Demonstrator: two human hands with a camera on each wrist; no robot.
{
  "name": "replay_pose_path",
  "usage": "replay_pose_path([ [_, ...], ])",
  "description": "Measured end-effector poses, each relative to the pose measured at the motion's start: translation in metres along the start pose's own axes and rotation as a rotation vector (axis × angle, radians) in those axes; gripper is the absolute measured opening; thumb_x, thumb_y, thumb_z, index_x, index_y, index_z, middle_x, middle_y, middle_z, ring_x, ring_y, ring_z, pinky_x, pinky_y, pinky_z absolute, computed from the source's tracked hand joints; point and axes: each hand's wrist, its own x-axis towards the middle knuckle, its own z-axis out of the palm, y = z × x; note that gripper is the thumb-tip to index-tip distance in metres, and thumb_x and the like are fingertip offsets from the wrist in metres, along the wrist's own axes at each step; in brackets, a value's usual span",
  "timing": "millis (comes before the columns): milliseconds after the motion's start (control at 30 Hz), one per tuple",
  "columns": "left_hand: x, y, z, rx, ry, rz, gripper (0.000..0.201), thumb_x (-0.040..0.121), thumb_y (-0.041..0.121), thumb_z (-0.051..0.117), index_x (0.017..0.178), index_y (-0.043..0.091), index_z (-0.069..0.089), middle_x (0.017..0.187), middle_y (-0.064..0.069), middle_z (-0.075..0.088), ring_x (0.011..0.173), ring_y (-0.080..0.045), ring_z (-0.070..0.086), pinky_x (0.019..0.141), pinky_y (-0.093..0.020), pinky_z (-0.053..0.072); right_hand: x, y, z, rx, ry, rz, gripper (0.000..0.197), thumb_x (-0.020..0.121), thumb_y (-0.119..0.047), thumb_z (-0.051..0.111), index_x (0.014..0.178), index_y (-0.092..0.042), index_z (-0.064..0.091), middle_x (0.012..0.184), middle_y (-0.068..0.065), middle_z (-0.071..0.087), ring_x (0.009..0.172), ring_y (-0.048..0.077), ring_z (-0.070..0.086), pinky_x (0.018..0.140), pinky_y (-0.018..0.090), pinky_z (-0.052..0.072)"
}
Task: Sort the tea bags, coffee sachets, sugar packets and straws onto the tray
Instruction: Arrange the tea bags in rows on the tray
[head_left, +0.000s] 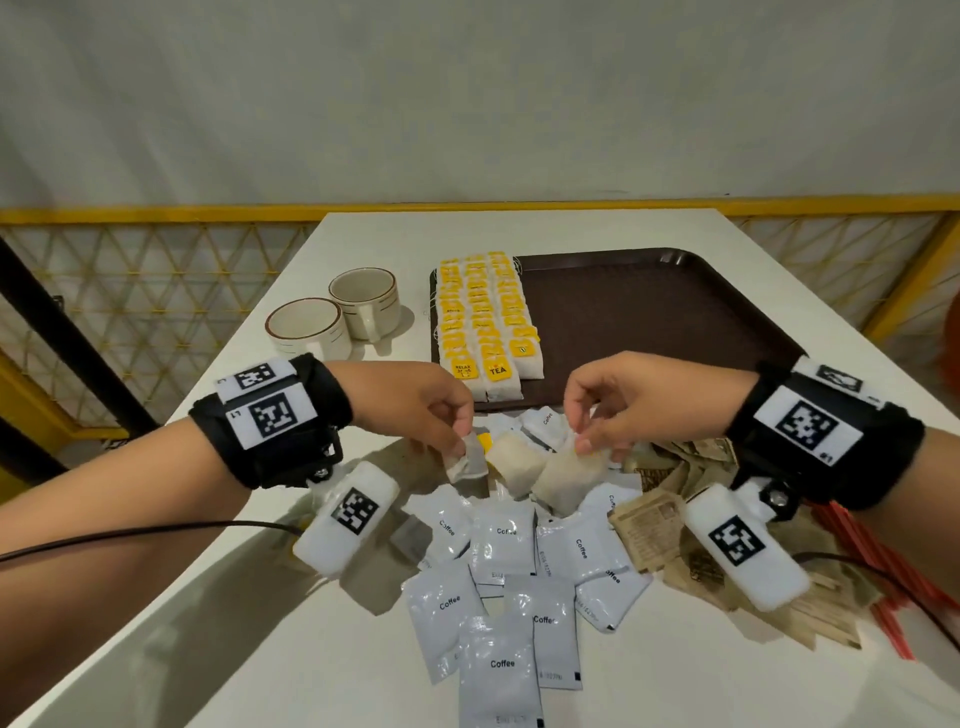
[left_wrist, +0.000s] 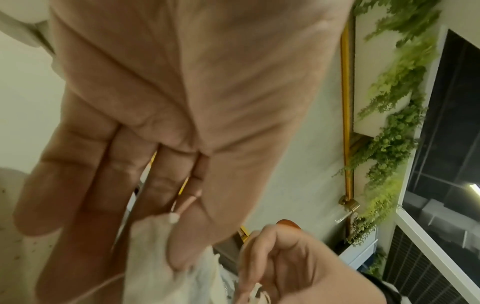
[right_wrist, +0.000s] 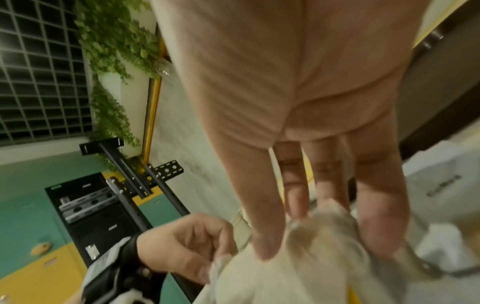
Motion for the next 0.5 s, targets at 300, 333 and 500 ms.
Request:
replay_pose_path([
  [300, 0.000, 0.002, 0.001, -0.232, 0.043, 0.039, 0.028, 0.089, 0.004, 0.059, 0.111, 0.019, 0.055, 0.083, -0.003, 0.061, 0.078, -0.024, 0.064, 0.078, -0.043, 0.057, 0.004, 0.000, 0.013, -0.237, 0.006, -0.025, 0.017, 0.078, -0.021, 0.077, 0.088, -0.031, 0.067, 0.088, -0.002, 0.069, 0.066, 0.007, 0.061, 0.068, 0.027, 0.052],
  [333, -0.001, 0.003, 0.001, -0.225, 0.035, 0.062, 0.026, 0.090, 0.003, 0.057, 0.110, 0.020, 0.059, 0.090, -0.007, 0.061, 0.080, -0.024, 0.064, 0.078, -0.044, 0.057, 0.003, -0.002, 0.010, -0.197, 0.013, -0.029, 0.014, 0.080, -0.020, 0.076, 0.087, -0.029, 0.068, 0.088, 0.000, 0.071, 0.065, 0.004, 0.062, 0.069, 0.028, 0.053],
  [500, 0.000, 0.005, 0.000, -0.233, 0.093, 0.081, 0.023, 0.088, -0.004, 0.057, 0.094, 0.016, 0.067, 0.089, -0.003, 0.065, 0.066, -0.004, 0.060, 0.070, -0.026, 0.053, -0.004, -0.004, -0.003, 0.036, 0.215, -0.091, 0.008, 0.081, -0.015, 0.074, 0.085, -0.011, 0.068, 0.088, 0.010, 0.072, 0.081, 0.023, 0.068, 0.080, 0.037, 0.053],
])
